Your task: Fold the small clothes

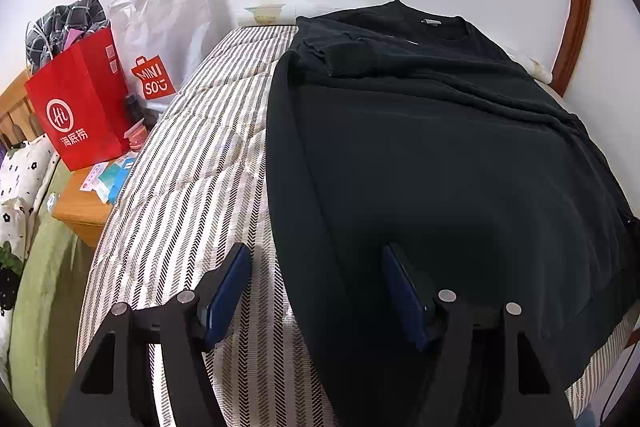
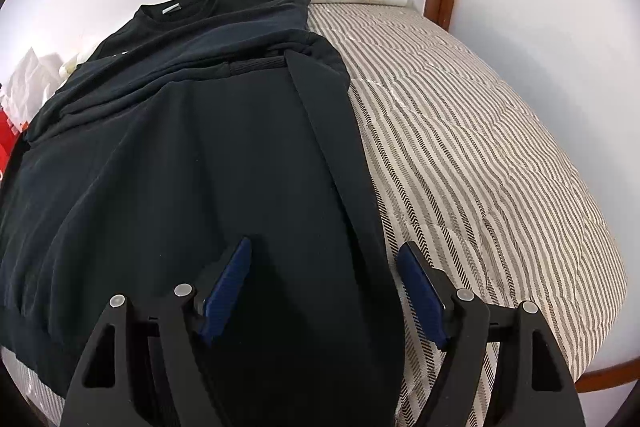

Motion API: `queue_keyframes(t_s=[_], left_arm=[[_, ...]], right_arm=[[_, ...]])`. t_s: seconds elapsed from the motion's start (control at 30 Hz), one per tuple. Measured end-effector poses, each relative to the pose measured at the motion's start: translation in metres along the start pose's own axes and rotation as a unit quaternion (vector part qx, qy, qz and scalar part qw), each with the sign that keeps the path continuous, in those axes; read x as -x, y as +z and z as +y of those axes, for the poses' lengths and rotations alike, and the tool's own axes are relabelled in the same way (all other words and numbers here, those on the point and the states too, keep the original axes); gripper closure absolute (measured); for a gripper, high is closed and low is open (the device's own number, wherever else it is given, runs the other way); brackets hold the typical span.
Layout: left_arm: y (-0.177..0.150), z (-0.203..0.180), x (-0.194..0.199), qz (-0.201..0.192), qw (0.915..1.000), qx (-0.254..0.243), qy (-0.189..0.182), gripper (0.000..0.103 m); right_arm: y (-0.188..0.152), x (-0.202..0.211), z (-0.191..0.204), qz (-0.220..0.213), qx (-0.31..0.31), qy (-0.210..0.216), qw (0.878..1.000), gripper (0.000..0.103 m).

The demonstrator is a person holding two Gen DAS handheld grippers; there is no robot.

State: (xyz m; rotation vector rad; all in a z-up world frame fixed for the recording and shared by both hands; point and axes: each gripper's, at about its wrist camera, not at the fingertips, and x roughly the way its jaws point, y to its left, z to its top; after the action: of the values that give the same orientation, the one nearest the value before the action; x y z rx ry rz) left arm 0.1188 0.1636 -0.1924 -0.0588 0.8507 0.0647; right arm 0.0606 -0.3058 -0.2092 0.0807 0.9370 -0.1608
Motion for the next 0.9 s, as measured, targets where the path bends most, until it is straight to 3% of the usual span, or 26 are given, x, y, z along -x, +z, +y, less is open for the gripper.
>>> queue_keyframes(t_s=[0.9], left_arm=[[-0.0015, -0.0049, 0.0020, -0.005, 0.9998, 0.000, 0.017, 0.034]], right_arm=[[-0.0024, -0.0007, 0.0001, -0.003, -0.009, -0.003, 1.000, 0.026]])
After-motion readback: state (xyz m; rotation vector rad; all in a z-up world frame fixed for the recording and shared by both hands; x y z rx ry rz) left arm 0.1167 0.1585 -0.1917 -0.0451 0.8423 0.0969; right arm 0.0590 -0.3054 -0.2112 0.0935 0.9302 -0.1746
